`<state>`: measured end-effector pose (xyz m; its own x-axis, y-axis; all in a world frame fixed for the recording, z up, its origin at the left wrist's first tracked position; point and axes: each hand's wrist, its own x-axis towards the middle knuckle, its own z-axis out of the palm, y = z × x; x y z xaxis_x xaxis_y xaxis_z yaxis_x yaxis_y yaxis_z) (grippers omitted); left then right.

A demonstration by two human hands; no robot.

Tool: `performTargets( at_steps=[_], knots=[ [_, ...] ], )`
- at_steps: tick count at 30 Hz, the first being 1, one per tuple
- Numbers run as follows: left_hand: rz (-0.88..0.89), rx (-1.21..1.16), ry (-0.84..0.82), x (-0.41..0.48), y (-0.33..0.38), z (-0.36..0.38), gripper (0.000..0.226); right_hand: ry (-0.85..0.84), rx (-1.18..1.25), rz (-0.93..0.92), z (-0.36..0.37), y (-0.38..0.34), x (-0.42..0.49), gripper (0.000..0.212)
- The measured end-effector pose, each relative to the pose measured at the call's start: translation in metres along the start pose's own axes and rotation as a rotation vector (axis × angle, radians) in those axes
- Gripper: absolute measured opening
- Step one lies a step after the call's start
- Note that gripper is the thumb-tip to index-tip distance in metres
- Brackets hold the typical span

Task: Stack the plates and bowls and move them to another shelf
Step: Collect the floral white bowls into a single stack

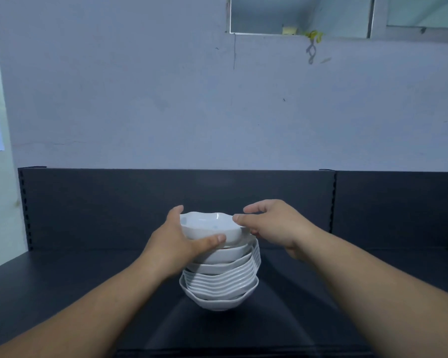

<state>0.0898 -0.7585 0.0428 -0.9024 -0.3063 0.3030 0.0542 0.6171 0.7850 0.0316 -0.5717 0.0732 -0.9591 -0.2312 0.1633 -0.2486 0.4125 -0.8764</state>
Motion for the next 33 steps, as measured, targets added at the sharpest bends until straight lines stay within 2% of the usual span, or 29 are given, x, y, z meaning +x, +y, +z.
performTargets(
  at_steps=[13, 26, 29, 33],
  knots=[
    [-0.082, 0.077, 0.042, -0.014, 0.001, 0.016, 0.119, -0.054, -0.008, -0.016, -0.005, 0.021, 0.000, 0.044],
    [-0.059, 0.072, 0.140, -0.033, 0.009, 0.022, 0.112, -0.075, -0.040, -0.095, -0.014, 0.033, -0.009, 0.051],
    [-0.037, 0.005, 0.215, -0.041, 0.004, 0.022, 0.108, -0.080, -0.154, -0.195, -0.017, 0.040, -0.016, 0.062],
    [-0.090, -0.219, 0.249, -0.050, -0.015, 0.027, 0.103, -0.116, -0.197, -0.266, -0.014, 0.059, -0.019, 0.076]
  ],
)
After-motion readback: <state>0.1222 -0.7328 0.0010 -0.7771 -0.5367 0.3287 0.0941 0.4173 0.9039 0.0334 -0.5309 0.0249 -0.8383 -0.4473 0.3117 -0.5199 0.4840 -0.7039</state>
